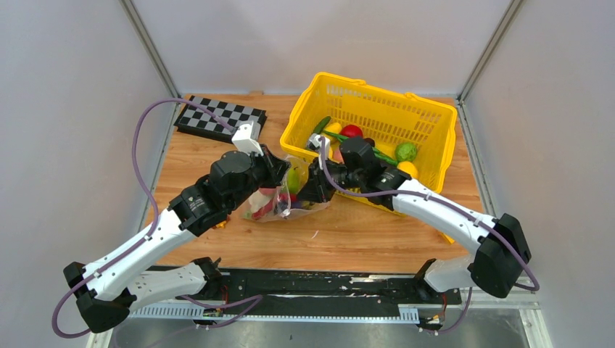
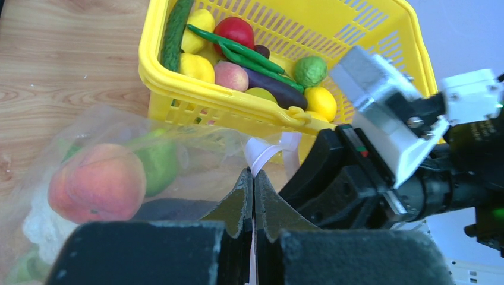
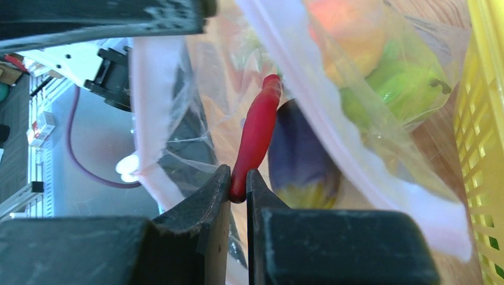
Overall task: Place the food in the zip-top bag and seal the zipper
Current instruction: Adjust the fake vegetable in the zipper food storage bag.
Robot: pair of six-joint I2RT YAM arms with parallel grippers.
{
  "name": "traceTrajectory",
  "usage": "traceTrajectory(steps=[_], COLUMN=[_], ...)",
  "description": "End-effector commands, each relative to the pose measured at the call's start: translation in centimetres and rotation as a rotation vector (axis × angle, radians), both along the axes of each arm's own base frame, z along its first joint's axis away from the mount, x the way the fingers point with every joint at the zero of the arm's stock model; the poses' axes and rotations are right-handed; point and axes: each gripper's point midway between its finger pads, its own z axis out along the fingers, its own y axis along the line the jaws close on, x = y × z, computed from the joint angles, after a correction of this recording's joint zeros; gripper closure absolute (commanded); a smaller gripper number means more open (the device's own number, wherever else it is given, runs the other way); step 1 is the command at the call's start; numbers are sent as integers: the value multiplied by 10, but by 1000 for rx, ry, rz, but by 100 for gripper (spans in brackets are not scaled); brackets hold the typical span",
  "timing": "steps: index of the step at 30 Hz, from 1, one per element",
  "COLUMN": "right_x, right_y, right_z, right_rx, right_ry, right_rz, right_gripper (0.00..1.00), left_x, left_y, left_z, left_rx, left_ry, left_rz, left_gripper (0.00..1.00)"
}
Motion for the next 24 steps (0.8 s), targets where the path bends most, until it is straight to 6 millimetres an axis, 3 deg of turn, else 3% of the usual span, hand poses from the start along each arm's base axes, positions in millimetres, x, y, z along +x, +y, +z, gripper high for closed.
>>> traceTrajectory(steps=[1, 9, 12, 17, 21, 24], right_x=[13, 12, 9, 11, 27, 35], right_y=[7, 5, 14, 26, 21, 16], right_z=[6, 56, 47, 11, -7, -9], right_rx=[19, 268, 267, 192, 91, 42], right_ry=[-98, -165, -138, -72, -119, -153], right_rz=[-2, -89, -44, -1, -58, -82], right_gripper=[100, 100, 100, 100, 99, 92], left_x=[2, 1, 1, 0, 0, 1], left_y=[-4, -4, -5, -7, -5, -6], left_z=[20, 20, 19, 21, 23, 23], left_rx=[-62, -76, -81, -90, -90, -85], left_ry=[-38, -36, -33, -33, -40, -41], left_rz=[-4, -1, -4, -14, -11, -12], left_gripper=[100, 100, 100, 100, 100, 100])
